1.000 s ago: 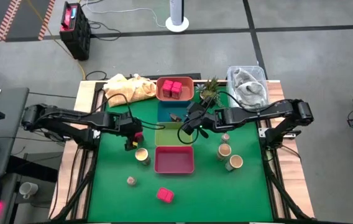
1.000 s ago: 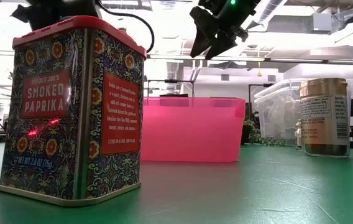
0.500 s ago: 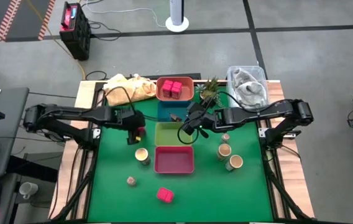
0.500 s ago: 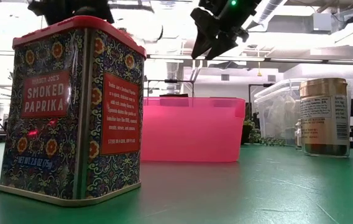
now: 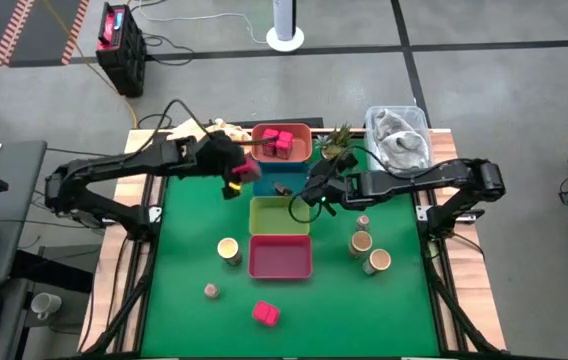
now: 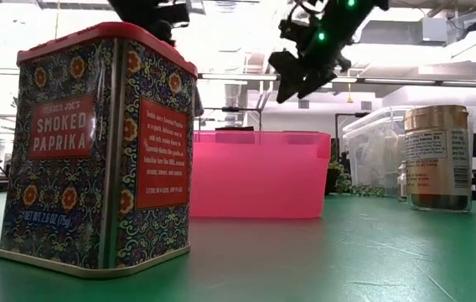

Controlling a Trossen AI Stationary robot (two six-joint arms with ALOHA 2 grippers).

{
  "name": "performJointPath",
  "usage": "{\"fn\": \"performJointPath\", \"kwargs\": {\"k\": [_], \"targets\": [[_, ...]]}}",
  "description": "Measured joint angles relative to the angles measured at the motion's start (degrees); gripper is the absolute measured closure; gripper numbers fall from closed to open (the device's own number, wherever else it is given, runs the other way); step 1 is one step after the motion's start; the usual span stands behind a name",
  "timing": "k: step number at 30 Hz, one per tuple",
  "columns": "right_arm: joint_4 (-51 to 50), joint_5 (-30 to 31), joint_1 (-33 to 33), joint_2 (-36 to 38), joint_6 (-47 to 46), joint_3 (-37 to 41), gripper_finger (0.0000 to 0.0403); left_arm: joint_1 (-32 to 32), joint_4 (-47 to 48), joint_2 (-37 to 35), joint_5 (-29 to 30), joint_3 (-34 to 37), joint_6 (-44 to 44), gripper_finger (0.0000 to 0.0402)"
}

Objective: Sort spices by type
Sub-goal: Put the top red seasoning can into the orange bin

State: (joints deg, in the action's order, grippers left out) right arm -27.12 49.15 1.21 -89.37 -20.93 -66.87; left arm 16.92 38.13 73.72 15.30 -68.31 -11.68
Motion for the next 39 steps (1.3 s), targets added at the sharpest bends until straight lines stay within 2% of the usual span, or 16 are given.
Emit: {"fn": "performJointPath", "kwargs": {"k": [5, 8, 15, 19, 25, 30, 39], "targets": [[6.56, -1.28, 2.60, 5.80, 0.02, 6.15, 0.0088, 1.96, -6.40, 7.16, -0.11, -3.50, -2.65, 0.0205], [6.91, -1.32, 4.07, 10.31, 2.65, 8.54, 0.0088, 3.31, -7.85, 12.13, -0.14, -7.01, -2.76, 0.0205], [7.46, -0.94, 6.43, 22.61, 1.16, 14.13, 0.0088, 7.24, -10.77, 24.10, -0.09, -17.97, 2.04, 0.0205], [10.14, 0.40, 5.92, 27.36, 1.52, 19.86, 0.0088, 8.91, -9.82, 31.36, 0.01, -24.82, 3.92, 0.0193], [10.17, 0.86, 7.58, 33.96, 1.93, 23.03, 0.0088, 11.50, -5.17, 40.35, -2.28, -35.32, 9.61, 0.0192], [9.91, 0.77, 6.80, 36.07, 3.25, 23.23, 0.0088, 12.23, -1.82, 44.34, -3.59, -41.04, 13.04, 0.0193], [10.03, 0.34, 5.97, 36.18, 6.03, 23.23, 0.0088, 11.94, -1.83, 44.59, -4.27, -44.25, 19.76, 0.0193]]}}
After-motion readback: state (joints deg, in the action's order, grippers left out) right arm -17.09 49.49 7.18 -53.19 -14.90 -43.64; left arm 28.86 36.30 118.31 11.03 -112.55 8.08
